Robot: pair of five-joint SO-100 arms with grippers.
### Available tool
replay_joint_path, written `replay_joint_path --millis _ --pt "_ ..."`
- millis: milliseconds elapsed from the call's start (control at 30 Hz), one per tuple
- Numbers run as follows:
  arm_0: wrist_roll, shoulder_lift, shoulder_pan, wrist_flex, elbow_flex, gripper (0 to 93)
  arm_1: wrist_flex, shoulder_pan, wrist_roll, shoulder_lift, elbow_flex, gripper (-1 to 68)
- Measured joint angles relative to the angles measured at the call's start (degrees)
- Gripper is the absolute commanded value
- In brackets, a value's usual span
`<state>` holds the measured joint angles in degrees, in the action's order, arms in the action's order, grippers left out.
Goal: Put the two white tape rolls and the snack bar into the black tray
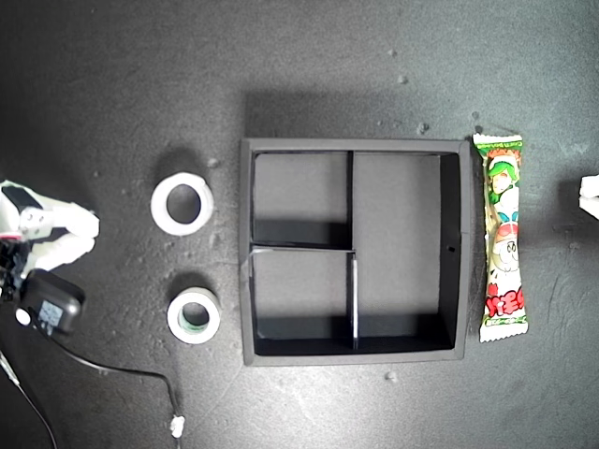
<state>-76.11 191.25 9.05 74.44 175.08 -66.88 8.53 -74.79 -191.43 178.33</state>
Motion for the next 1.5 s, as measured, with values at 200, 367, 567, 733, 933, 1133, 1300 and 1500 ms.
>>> replay_joint_path --millis 200,367,567,733,933,1133,1300,1500 --pt "0.88 0.00 -0.44 3.08 1.58 5.9 -8.53 -3.08 8.44 -0.09 0.00 0.0" --pt "1.05 0.00 -0.44 3.08 1.58 5.9 -9.05 -2.99 9.84 -0.70 0.00 0.0" --pt "1.05 0.00 -0.44 3.08 1.58 5.9 -9.23 -2.99 9.84 -0.70 0.00 0.0" --pt "1.05 0.00 -0.44 3.08 1.58 5.9 -9.23 -2.99 9.84 -0.70 0.00 0.0" --pt "1.05 0.00 -0.44 3.08 1.58 5.9 -9.23 -2.99 9.84 -0.70 0.00 0.0" --pt "-7.82 0.00 -2.29 3.08 1.58 6.9 -9.23 -2.99 9.84 -0.70 0.00 0.0" --pt "-8.79 0.00 -4.22 1.49 1.58 27.1 -9.32 -1.58 7.91 -0.70 0.00 0.0" --pt "-16.87 0.00 -4.57 -0.26 1.58 38.4 -8.96 1.67 7.38 -0.70 0.00 0.0"
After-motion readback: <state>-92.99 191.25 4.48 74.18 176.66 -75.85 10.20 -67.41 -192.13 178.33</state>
